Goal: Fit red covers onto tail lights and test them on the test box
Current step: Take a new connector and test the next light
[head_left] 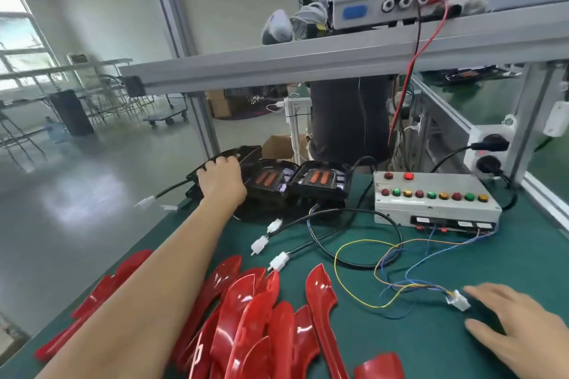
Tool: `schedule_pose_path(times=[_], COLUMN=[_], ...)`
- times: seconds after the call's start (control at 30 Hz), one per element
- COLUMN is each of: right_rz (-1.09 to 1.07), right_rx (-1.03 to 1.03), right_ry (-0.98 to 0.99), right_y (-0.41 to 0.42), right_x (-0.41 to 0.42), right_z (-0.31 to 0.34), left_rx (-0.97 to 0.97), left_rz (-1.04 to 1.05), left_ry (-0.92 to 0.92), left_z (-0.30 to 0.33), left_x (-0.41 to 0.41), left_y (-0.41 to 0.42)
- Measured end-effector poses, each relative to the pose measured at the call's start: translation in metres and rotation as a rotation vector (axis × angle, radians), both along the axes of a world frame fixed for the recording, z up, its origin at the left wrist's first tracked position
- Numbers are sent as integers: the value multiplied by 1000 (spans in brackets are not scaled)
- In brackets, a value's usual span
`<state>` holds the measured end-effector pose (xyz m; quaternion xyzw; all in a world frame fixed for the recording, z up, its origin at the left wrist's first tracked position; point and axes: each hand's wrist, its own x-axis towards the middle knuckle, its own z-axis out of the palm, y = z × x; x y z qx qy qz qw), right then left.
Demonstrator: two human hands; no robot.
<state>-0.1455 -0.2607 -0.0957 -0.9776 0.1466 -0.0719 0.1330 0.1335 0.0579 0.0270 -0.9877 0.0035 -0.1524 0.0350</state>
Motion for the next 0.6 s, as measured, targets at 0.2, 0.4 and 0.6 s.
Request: schedule_pose_path(times=[0.2, 0.4, 0.6], right_rz=[32, 43, 13], right_rx=[-37, -73, 119], right_ry=[-11, -48, -110], right_y=[1, 9, 21], right_x=[1, -4, 0], right_z=[6, 18, 44], left_rx=[37, -89, -103], left_rz=[-151, -226, -495], left_ry=[-266, -450, -796], left_z=[-13, 0, 34], left_x=[0, -10, -45], left_y=[20, 28, 16])
